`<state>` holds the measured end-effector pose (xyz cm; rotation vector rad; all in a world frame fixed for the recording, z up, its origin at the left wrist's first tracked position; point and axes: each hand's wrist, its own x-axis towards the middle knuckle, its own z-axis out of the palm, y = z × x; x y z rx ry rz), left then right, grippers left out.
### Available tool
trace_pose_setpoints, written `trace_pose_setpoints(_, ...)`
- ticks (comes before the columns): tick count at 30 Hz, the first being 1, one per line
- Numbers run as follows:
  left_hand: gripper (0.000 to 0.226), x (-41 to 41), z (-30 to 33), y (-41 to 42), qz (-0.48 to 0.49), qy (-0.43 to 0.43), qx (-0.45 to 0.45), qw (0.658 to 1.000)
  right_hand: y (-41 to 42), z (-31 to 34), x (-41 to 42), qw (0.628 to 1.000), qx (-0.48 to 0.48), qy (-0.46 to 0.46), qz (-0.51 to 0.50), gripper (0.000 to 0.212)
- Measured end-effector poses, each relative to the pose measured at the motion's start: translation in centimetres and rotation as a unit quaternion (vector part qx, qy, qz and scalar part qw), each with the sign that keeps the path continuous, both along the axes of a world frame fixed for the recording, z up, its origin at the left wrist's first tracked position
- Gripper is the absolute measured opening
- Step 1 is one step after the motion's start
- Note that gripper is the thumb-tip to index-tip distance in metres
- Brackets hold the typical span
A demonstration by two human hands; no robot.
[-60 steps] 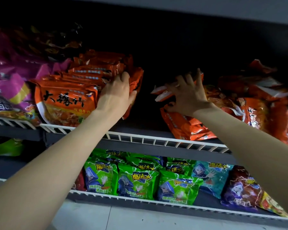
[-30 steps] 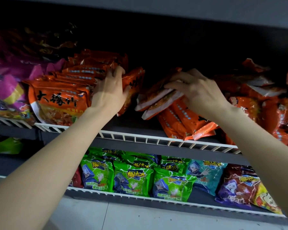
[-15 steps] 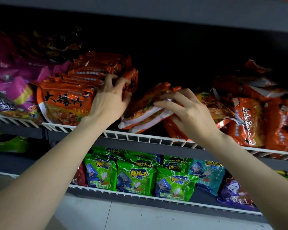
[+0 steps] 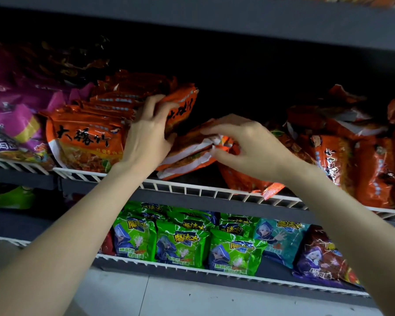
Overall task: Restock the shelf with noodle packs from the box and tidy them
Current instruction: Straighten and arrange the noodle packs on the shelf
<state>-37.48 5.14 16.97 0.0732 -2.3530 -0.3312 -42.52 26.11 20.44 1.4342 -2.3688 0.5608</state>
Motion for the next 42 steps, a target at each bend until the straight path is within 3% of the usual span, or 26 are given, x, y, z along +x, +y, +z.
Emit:
trace_pose_setpoints(3,0.062,-0.5,0.1,0.1,-0.036,0.004,0.006,0.999,-2.4,1.6,-0.6,0.999,0.021,-0.046,-0.013,0.038)
trace_pose_setpoints(6,0.060,-0.8,0.5,-0.1,-0.036,0.016,0.069,0.997,-4.3,2.0,-1.6,0.995,-0.010,0.040,-0.089,0.042)
trace_pose_setpoints(10,0.044,-0.4,0.5,-0.2,-0.085,0.024,0.088,0.992,-6.5,1.0,-2.7,0.975,0.087,0.082,-0.187,0.063)
trace_pose_setpoints(13,0.037,0.4,0.0,0.7,-0.086,0.025,0.104,0.991,-7.0,0.4,-3.1,0.965,0.098,0.116,-0.212,0.053)
trace_pose_setpoints(17,0.045,1.3,-0.6,2.9,-0.060,0.078,0.013,0.995,-6.6,-0.2,-3.6,0.962,0.097,0.117,-0.228,0.041)
trace_pose_setpoints(23,0.036,0.8,-2.8,4.1,-0.154,-0.032,-0.045,0.987,-6.1,0.2,-6.3,0.945,0.039,0.187,-0.266,0.031)
trace_pose_setpoints(27,0.046,0.9,-2.0,3.5,-0.182,-0.084,-0.046,0.979,-8.7,0.0,-8.5,0.936,0.056,0.213,-0.275,0.032)
trace_pose_setpoints(29,0.049,1.2,-1.3,2.6,-0.171,-0.104,-0.003,0.980,-10.4,-0.3,-9.3,0.935,0.084,0.205,-0.275,0.029)
trace_pose_setpoints(31,0.044,1.8,-1.0,1.7,-0.144,-0.079,-0.029,0.986,-11.8,-0.7,-10.2,0.936,0.112,0.196,-0.270,0.027)
trace_pose_setpoints(34,0.021,2.5,-1.0,-0.7,-0.077,0.047,-0.147,0.985,-13.3,-0.7,-11.6,0.934,0.131,0.190,-0.271,0.027)
trace_pose_setpoints(37,0.014,3.0,-0.9,-3.5,0.009,0.128,-0.184,0.974,-14.3,-0.8,-13.0,0.931,0.128,0.198,-0.280,0.027)
trace_pose_setpoints(42,0.019,2.7,-1.5,-5.1,0.069,0.093,-0.184,0.976,-14.4,-1.5,-14.9,0.920,0.113,0.195,-0.321,0.027)
